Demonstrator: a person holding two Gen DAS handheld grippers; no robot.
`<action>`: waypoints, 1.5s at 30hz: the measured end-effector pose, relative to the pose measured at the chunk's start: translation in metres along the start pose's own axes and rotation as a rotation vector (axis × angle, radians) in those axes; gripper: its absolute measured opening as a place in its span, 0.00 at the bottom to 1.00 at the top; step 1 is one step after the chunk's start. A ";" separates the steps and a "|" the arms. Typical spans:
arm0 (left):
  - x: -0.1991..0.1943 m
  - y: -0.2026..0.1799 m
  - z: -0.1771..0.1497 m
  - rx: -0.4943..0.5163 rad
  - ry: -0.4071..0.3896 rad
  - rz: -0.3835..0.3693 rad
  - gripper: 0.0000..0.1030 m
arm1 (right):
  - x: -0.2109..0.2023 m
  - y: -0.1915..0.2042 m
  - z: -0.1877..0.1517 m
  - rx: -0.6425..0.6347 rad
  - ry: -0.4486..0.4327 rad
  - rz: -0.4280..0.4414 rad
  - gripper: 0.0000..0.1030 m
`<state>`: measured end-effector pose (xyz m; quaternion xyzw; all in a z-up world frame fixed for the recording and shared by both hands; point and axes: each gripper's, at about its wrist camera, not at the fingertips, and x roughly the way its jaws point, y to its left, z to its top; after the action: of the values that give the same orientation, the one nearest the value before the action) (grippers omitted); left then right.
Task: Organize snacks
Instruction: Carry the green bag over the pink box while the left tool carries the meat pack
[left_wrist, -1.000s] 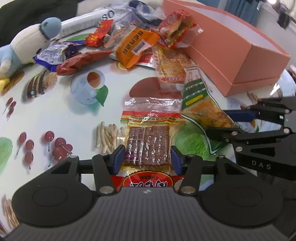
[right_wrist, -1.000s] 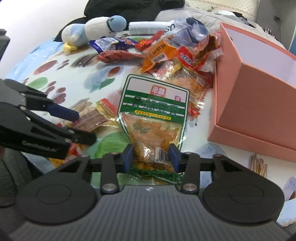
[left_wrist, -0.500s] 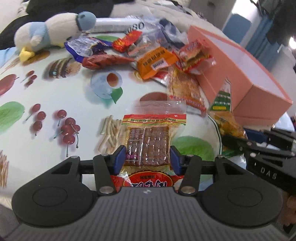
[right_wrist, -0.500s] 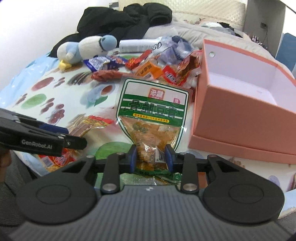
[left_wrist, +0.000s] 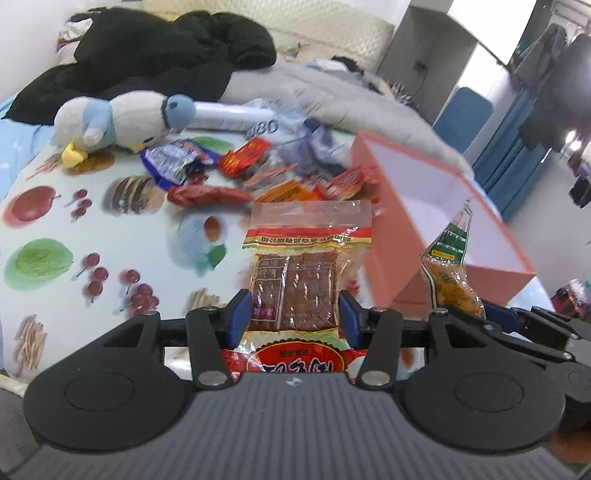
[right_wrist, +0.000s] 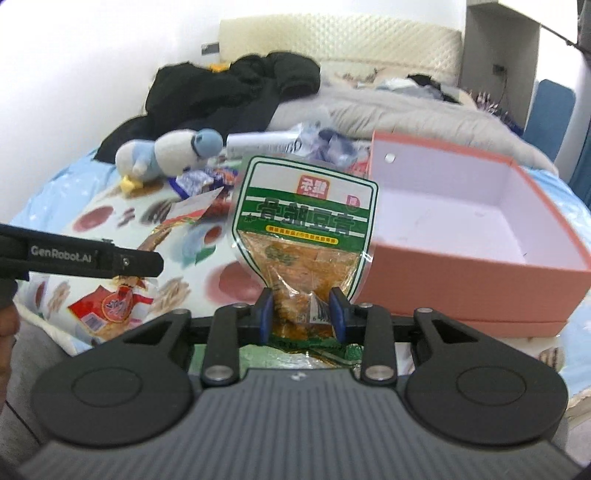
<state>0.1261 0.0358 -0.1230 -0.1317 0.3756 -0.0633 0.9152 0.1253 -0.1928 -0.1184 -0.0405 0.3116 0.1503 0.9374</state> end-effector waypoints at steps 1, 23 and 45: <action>-0.005 -0.004 0.000 0.006 -0.010 -0.001 0.54 | -0.006 0.000 0.001 0.001 -0.014 -0.005 0.34; -0.007 -0.105 0.037 0.121 -0.077 -0.182 0.53 | -0.072 -0.062 0.010 0.118 -0.171 -0.159 0.34; 0.145 -0.119 0.082 0.124 0.067 -0.133 0.19 | 0.045 -0.171 0.041 0.214 -0.082 -0.197 0.35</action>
<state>0.2847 -0.0938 -0.1295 -0.0971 0.3918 -0.1514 0.9023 0.2352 -0.3366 -0.1150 0.0353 0.2818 0.0249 0.9585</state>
